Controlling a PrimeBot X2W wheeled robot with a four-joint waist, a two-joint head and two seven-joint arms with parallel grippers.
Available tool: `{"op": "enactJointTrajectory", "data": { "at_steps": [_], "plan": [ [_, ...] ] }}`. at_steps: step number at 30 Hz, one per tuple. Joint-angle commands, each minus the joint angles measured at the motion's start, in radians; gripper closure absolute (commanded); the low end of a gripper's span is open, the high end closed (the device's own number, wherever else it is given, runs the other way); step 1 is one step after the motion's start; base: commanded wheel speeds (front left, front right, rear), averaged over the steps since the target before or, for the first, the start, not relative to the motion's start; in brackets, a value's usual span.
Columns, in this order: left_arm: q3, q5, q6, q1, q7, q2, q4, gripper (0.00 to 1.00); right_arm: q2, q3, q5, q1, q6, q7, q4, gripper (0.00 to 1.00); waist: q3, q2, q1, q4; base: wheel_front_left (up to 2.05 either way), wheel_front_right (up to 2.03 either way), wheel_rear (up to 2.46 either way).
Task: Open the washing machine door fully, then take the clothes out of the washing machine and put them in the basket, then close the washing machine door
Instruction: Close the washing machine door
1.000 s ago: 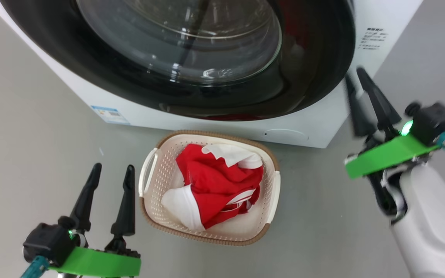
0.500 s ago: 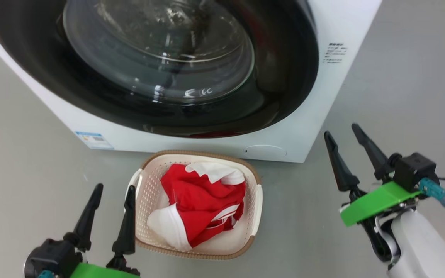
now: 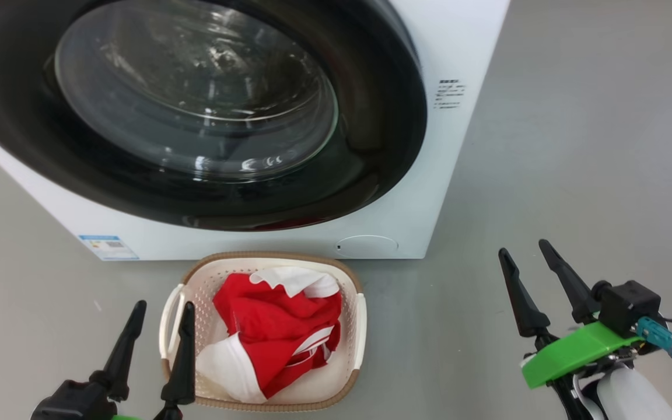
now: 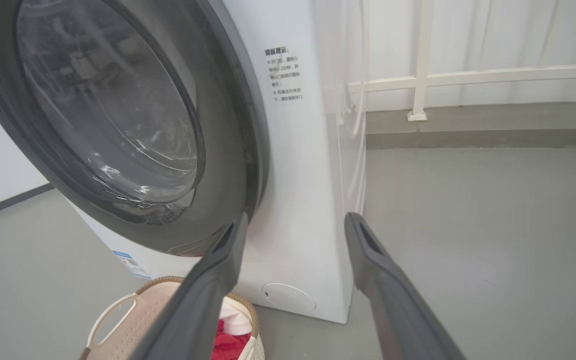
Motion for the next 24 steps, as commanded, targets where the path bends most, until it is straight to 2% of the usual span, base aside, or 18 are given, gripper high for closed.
{"op": "enactJointTrajectory", "data": {
  "at_steps": [1, 24],
  "plan": [
    [0.038, 0.012, -0.005, -0.004, -0.008, 0.011, -0.022, 0.00, -0.007, 0.009, -0.015, 0.013, -0.001, 0.001, -0.030, 0.00, -0.009, 0.0000, 0.0000, -0.017, 0.00, 0.00, 0.00],
    [0.049, 0.007, -0.005, 0.031, -0.008, 0.031, -0.032, 0.00, -0.002, -0.073, -0.031, 0.129, -0.001, 0.001, -0.070, 0.00, -0.049, 0.0000, 0.0000, -0.103, 0.00, 0.00, 0.00]
  ]
}}
